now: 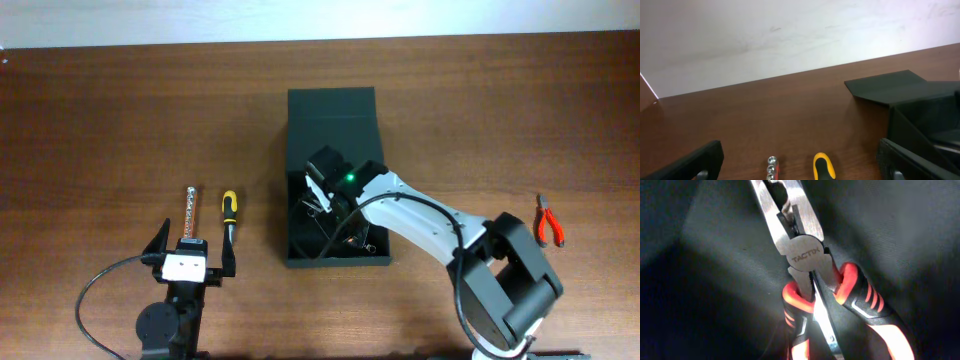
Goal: Pack container
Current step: 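Lower the pliers into the box and open the right gripper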
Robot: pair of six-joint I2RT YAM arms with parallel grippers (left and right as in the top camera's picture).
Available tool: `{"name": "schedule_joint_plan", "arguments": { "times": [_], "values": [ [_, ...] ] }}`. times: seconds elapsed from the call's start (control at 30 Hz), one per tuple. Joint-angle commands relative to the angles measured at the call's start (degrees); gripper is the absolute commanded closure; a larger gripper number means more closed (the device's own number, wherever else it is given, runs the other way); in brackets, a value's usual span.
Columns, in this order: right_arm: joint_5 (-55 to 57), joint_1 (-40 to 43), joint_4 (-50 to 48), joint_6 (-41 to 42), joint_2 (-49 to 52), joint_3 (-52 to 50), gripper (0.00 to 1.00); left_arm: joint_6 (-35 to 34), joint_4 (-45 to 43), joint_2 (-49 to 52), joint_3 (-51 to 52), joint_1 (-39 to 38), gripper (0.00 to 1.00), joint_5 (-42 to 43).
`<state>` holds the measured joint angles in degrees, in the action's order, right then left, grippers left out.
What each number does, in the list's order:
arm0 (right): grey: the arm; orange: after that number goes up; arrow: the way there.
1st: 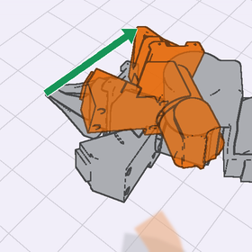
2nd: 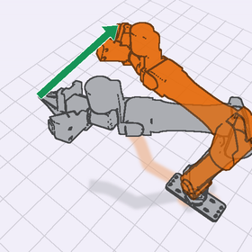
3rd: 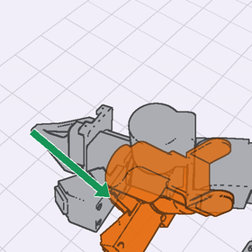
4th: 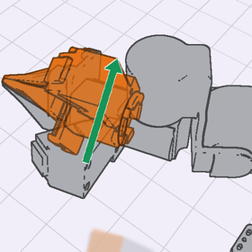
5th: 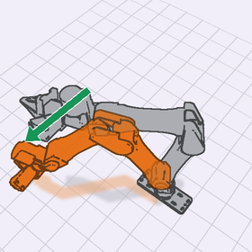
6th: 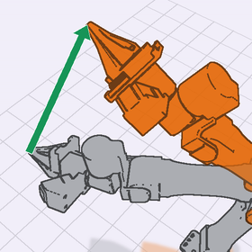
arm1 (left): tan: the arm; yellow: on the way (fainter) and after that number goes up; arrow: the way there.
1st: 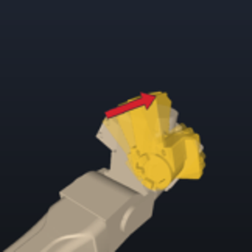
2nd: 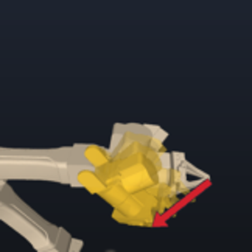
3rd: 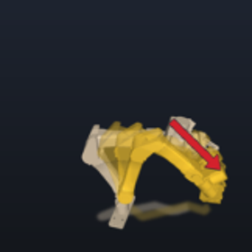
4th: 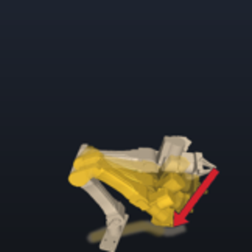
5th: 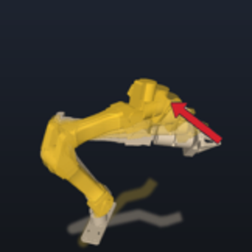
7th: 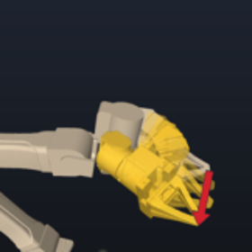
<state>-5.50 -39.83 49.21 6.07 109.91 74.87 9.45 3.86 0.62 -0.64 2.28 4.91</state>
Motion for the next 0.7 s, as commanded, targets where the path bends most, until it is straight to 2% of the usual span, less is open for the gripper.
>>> {"name": "schedule_joint_plan", "arguments": {
  "times": [0.0,0.07,0.23,0.27,0.33,0.53,0.67],
  "values": [
    [-0.1,0.2,-0.1,0.4,1.1,-0.1,0.96,0.7,0.3,-0.3,0.2,0.2,0.01,-0.2],
    [-0.1,0.2,-0.2,0.4,1.1,-0.1,0.95,0.7,0.3,-0.3,0.2,0.2,0.01,-0.2],
    [0.0,0.2,0.0,0.4,1.1,-0.1,0.79,0.7,0.3,-0.3,0.2,0.2,0.01,-0.2],
    [0.0,0.2,0.0,0.4,1.1,0.0,0.73,0.7,0.3,-0.3,0.2,0.2,0.01,-0.2],
    [0.1,0.2,0.0,0.4,1.1,0.0,0.69,0.7,0.3,-0.3,0.2,0.2,0.01,-0.2],
    [0.2,0.2,3.3,0.3,1.0,4.1,0.64,0.7,0.3,-0.3,0.2,0.2,0.01,-0.2],
    [4.5,0.2,11.0,0.2,1.0,14.3,0.6,0.7,0.3,-0.3,0.2,0.2,0.01,-0.2]
  ]
}}
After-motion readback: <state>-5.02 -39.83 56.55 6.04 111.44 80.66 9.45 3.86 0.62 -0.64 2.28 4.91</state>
